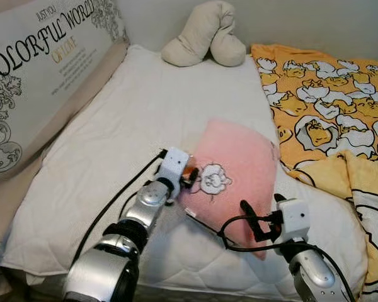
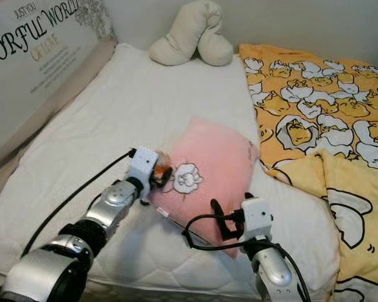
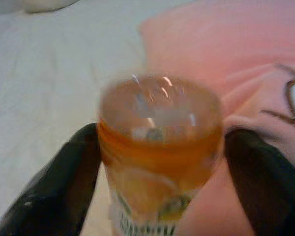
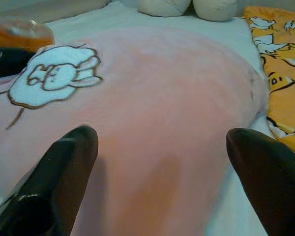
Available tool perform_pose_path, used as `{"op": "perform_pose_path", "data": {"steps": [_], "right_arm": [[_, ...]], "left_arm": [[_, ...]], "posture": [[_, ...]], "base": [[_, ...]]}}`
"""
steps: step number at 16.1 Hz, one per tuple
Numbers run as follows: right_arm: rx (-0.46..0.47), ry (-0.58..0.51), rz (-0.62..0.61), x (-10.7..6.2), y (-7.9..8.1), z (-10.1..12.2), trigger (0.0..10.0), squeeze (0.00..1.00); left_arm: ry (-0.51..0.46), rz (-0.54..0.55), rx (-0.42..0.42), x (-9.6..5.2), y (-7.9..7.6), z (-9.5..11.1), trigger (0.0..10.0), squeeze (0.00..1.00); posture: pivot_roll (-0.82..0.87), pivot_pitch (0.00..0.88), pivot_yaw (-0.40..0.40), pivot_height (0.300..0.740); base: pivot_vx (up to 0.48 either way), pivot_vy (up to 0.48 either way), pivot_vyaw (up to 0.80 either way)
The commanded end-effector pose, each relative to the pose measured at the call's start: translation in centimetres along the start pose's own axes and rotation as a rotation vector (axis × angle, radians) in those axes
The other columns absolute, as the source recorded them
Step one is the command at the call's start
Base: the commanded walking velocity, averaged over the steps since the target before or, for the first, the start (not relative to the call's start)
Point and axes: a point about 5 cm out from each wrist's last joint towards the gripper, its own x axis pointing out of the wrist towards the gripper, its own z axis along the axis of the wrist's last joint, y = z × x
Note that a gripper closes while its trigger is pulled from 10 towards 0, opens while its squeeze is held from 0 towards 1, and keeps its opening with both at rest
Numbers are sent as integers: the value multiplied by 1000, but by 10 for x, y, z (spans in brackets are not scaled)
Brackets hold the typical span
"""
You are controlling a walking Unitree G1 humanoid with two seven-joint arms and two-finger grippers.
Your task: Clean up the room
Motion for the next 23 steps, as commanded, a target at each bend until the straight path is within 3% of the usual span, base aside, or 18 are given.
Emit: {"op": "perform_pose_path", "data": {"steps": [1,3,5,7,9,10,11,12,14,16,17,18,19,20,21,22,23], "right_arm": [[-18,8,13,-1,0,-2,10000,0],[-33,10,24,-1,0,-1,10000,0],[-34,17,24,-3,0,-3,10000,0],[-35,28,31,-4,0,-5,10000,0],[-37,34,39,-5,2,-6,10000,0],[-36,27,37,-5,2,-5,10000,0],[-36,13,22,-5,0,-2,10000,0],[-31,-4,-9,-5,-4,1,10000,0],[-36,-14,-45,-5,-8,2,10000,0],[-16,-21,-118,-6,-15,2,10000,0],[49,-3,-207,-10,-26,-1,10000,0],[117,33,-230,-12,-29,-6,10000,0],[175,69,-227,-16,-28,-13,10000,0],[213,82,-230,-19,-27,-16,10000,286],[237,84,-219,-18,-25,-17,10000,1000],[326,124,-200,-9,-20,-21,10000,1000],[383,153,-195,-1,-18,-24,10000,1000]], "left_arm": [[46,47,6,0,9,-3,10000,1000],[71,146,-75,-4,32,-5,10000,1000],[56,187,-165,-5,46,-1,10000,1000],[67,189,-223,-5,49,-2,10000,1000],[101,182,-212,-6,47,-6,10000,0],[94,195,-135,-6,50,-3,10000,0],[40,180,2,-5,53,6,10000,0],[-38,118,36,-7,51,11,10000,0],[-51,110,68,-11,56,7,10000,0],[-49,129,-76,-22,73,-5,10000,0],[-131,30,-133,-22,71,6,10000,0],[-179,-24,-107,-22,69,12,10000,0],[-199,-66,-94,-23,69,19,10000,820],[-207,-109,-133,-22,69,25,10000,1000],[-191,-112,-170,-21,70,26,10000,1000],[-94,-162,-289,-13,60,21,10000,1000],[-30,-184,-329,-10,51,16,10000,1000]], "posture": [[44,0,-1,740],[40,0,0,740],[40,0,-3,740],[41,0,-6,740],[37,0,-4,740],[34,0,0,740],[33,0,7,740],[31,0,17,740],[33,0,18,740],[48,0,14,740],[67,0,-2,740],[67,0,-2,740],[78,0,-12,740],[82,0,-16,740],[87,0,-17,740],[90,0,-19,740],[90,0,-19,740]], "base": [[0,0,0],[0,0,0],[0,0,0],[0,0,0],[0,0,0],[0,0,0],[0,0,0],[0,0,0],[0,0,0],[0,0,0],[0,0,0],[0,0,0],[0,0,0],[0,0,0],[0,0,0],[0,0,0],[0,0,0]]}}
